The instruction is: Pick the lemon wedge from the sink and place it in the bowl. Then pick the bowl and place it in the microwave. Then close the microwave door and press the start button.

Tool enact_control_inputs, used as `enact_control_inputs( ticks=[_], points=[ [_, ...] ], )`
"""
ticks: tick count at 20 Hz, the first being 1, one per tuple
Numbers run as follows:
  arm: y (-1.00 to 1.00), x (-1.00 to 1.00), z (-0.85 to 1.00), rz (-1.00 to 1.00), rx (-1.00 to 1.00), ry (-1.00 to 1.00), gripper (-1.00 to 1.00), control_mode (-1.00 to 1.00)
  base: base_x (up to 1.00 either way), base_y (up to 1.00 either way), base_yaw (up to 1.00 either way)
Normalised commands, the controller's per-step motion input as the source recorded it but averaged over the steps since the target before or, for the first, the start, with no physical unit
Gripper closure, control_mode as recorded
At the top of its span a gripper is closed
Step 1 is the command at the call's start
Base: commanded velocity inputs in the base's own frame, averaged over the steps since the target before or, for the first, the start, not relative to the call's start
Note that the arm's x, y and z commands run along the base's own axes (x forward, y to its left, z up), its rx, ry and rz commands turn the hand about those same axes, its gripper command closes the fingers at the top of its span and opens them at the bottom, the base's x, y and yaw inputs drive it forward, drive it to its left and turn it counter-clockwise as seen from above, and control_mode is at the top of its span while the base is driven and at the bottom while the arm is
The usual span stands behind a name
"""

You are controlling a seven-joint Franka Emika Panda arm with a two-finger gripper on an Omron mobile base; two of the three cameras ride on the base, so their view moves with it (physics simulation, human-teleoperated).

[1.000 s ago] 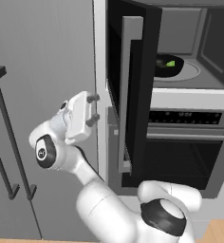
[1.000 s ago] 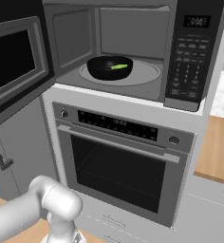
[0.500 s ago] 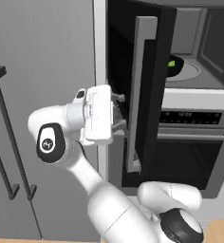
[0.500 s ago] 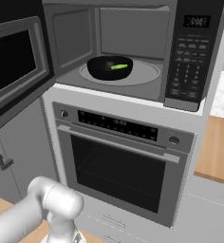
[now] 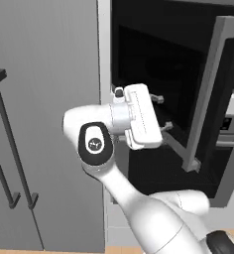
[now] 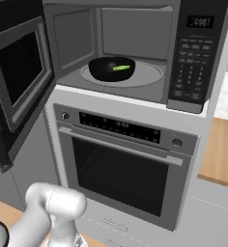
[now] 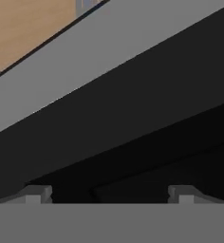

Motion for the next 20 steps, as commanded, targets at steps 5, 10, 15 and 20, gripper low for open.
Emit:
enact_control_inputs(
  ticks=[5, 10, 15, 20],
  points=[
    [-0.92, 0.21, 0.01, 0.35, 0.08, -0.04, -1.00, -1.00, 0.00, 0.00, 0.00],
    [-0.84, 0.46, 0.18, 0.40, 0.09, 0.00, -1.00, -1.00, 0.00, 0.00, 0.00],
    [-0.80, 0.51, 0.23, 0.39, 0.10, 0.00, -1.00, -1.00, 0.00, 0.00, 0.00],
    [-0.73, 0.56, 0.04, 0.37, 0.10, 0.00, -1.00, -1.00, 0.00, 0.00, 0.00]
  ],
)
